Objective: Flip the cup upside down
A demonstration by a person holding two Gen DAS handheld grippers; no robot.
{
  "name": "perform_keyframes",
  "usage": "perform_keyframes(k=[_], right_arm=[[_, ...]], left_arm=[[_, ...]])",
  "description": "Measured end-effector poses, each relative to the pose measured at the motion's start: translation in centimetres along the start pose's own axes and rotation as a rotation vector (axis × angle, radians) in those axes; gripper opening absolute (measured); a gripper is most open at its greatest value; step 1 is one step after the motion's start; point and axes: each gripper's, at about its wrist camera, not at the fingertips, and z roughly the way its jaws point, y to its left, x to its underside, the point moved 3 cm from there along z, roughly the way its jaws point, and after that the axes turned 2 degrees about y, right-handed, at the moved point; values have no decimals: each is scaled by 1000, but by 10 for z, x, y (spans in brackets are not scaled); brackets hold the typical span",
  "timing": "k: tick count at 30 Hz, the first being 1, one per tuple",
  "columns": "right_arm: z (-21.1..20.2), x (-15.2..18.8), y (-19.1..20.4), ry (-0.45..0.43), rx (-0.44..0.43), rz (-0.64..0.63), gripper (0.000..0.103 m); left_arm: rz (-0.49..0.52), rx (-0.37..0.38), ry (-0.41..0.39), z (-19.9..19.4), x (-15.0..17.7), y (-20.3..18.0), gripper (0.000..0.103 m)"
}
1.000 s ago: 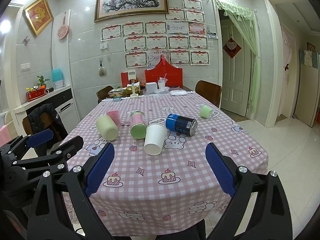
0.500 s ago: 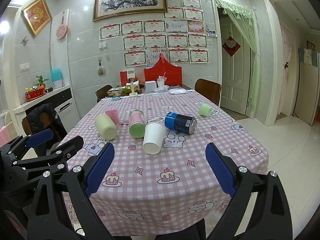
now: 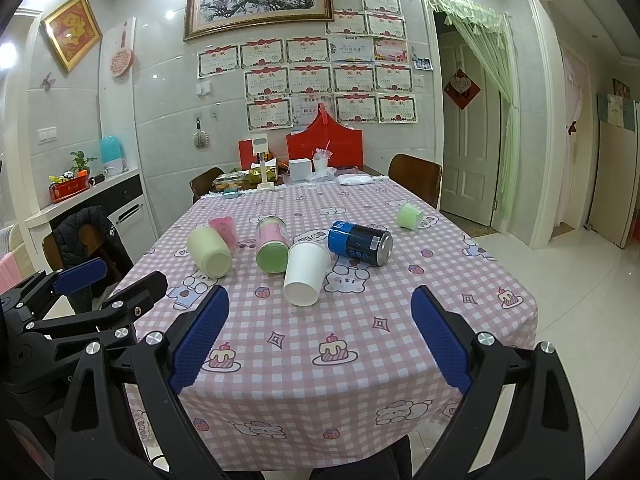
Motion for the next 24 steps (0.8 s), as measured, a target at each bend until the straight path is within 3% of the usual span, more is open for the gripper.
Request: perform_keyframes(k=[13, 24], right_arm=[[15, 4, -9, 39, 7, 23, 89], [52, 7, -47, 117, 34, 86, 89]], left_arm=[[-3, 16, 49, 19, 2, -7, 81], [1, 68, 151, 73, -1, -36, 81]])
